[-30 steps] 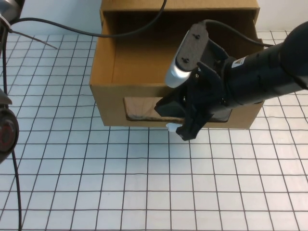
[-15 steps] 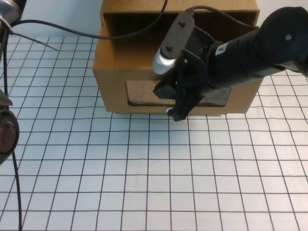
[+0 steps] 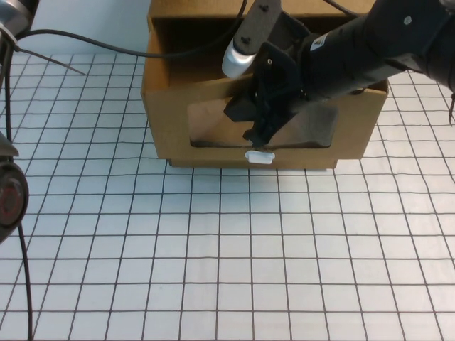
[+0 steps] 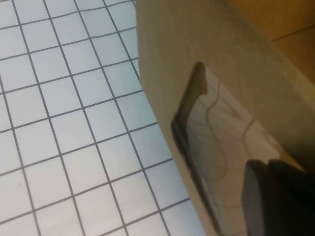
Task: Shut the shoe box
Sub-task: Close the shoe box with your right arm
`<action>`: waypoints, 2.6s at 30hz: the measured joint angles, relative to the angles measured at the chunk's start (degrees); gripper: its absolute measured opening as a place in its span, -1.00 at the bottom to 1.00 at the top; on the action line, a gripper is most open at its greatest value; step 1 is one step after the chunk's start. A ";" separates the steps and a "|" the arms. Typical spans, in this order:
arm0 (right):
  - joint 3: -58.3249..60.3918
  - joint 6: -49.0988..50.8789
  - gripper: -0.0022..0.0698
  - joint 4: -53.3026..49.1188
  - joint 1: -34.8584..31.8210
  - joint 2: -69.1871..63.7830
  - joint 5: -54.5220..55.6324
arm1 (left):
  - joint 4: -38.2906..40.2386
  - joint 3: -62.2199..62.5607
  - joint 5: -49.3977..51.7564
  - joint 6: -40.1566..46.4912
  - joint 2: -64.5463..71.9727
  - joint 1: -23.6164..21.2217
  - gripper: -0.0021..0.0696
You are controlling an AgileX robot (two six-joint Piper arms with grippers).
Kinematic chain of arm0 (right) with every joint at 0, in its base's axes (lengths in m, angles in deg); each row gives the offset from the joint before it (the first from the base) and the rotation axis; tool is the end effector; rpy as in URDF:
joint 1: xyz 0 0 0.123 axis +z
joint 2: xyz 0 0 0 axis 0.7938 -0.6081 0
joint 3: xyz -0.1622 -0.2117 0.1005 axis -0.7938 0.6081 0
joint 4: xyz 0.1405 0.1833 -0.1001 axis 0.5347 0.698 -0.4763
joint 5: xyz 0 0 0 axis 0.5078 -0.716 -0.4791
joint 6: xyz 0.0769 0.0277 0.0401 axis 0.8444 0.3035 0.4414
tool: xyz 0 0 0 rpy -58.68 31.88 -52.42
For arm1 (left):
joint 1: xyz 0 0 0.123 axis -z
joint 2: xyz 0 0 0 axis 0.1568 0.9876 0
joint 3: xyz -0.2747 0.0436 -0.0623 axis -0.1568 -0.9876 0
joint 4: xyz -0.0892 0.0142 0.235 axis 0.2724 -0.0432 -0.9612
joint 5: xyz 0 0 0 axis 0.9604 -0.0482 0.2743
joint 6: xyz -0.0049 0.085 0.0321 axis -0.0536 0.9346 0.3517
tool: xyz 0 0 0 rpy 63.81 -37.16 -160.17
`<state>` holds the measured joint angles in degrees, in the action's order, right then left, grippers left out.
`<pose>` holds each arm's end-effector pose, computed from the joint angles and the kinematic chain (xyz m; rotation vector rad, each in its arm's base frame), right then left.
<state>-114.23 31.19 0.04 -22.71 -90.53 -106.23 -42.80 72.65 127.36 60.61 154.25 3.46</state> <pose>0.3443 0.2367 0.3323 -1.3011 1.8893 0.4442 0.4848 -0.1608 0.3879 0.6693 1.9343 -0.7174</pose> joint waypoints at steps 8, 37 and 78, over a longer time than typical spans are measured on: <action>-6.51 2.79 -0.98 -0.11 -0.60 -2.85 -5.83 | 0.02 0.00 -0.03 -0.07 0.00 0.00 -0.95; -6.80 21.71 -0.98 -24.13 6.98 -0.65 -11.45 | 6.17 0.00 1.24 3.53 0.46 -1.71 -0.95; -17.08 25.08 -0.98 -28.50 -0.19 -8.88 -2.49 | 5.40 0.45 -1.40 4.61 2.20 1.18 -0.95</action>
<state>-131.30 56.27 -28.46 -22.90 -99.41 -108.72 -37.40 73.11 125.97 65.22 156.45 4.64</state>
